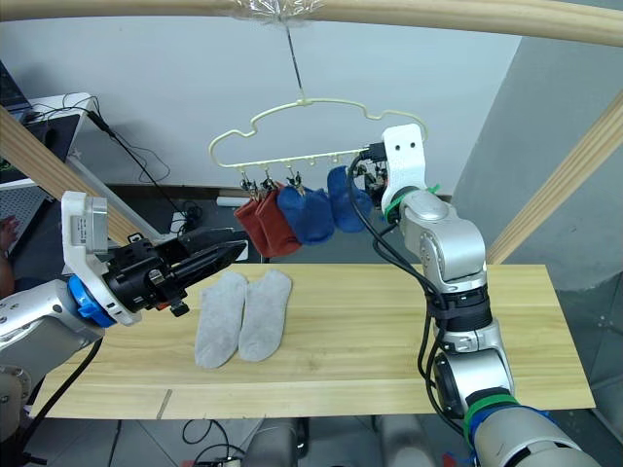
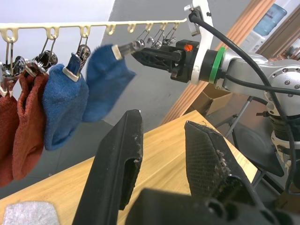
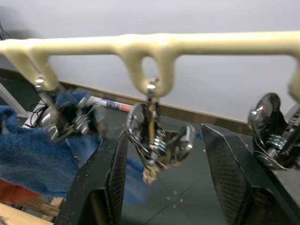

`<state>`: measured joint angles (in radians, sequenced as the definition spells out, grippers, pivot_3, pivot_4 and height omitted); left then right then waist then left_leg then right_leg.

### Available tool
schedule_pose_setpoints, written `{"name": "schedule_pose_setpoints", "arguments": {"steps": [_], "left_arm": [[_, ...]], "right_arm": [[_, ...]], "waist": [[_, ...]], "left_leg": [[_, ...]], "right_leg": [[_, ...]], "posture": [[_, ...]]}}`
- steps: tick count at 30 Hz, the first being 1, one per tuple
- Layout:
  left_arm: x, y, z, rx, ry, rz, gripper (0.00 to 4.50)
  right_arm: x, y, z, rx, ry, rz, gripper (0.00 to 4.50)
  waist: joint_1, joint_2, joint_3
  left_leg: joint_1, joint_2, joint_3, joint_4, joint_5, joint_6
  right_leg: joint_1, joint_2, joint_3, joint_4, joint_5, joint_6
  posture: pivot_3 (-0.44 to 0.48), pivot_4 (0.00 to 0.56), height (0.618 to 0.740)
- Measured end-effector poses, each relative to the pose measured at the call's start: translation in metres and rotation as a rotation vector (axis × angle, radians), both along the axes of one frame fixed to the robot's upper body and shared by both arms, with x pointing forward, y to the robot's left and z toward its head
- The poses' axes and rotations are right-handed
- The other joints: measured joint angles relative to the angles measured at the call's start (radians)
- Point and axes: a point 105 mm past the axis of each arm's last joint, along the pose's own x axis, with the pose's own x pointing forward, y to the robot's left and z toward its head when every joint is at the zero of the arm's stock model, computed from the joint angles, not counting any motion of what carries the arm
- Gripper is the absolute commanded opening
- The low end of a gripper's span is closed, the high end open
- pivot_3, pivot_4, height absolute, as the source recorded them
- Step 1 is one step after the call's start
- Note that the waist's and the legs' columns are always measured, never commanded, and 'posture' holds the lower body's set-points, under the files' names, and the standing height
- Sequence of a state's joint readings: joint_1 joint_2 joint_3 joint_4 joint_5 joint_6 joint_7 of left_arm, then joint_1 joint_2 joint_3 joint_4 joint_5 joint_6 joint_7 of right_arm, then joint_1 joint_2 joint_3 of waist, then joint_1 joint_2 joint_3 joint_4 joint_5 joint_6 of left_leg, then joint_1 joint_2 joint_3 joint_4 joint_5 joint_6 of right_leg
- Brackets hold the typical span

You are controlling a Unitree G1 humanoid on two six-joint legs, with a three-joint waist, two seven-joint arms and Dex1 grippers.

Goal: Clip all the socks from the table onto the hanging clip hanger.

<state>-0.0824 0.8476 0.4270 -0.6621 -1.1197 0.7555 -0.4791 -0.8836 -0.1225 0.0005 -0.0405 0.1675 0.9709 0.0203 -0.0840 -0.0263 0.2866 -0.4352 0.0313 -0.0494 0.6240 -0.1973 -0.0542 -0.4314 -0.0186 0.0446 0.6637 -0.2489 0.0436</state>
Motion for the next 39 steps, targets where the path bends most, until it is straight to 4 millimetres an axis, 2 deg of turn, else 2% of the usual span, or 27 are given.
{"name": "schedule_pose_setpoints", "arguments": {"steps": [11, 34, 39], "left_arm": [[0.001, 0.000, 0.000, -0.011, -0.001, 0.009, 1.73], [0.000, 0.000, -0.002, -0.017, -0.002, 0.029, 1.73], [0.001, 0.000, -0.002, -0.019, -0.005, 0.033, 1.73]], "right_arm": [[0.001, -0.009, -0.006, -0.012, 0.021, -0.030, 2.51], [0.012, 0.010, 0.009, 0.015, -0.008, -0.021, 2.51], [0.013, 0.011, 0.007, 0.017, -0.001, -0.020, 2.51]], "waist": [[-0.001, 0.000, 0.000], [0.000, 0.000, 0.000], [0.001, 0.000, 0.000]], "left_leg": [[0.000, 0.000, 0.000, 0.000, 0.000, 0.000], [-0.002, 0.000, 0.001, 0.000, 0.000, 0.000], [-0.003, 0.000, 0.001, -0.001, 0.000, 0.000]], "right_leg": [[0.000, 0.000, 0.000, 0.000, 0.000, 0.000], [-0.003, 0.000, 0.000, 0.001, 0.000, 0.000], [-0.004, 0.000, 0.000, 0.000, 0.000, -0.001]], "posture": [[-0.072, 0.289, 0.740], [-0.051, 0.288, 0.740], [-0.050, 0.288, 0.740]]}}
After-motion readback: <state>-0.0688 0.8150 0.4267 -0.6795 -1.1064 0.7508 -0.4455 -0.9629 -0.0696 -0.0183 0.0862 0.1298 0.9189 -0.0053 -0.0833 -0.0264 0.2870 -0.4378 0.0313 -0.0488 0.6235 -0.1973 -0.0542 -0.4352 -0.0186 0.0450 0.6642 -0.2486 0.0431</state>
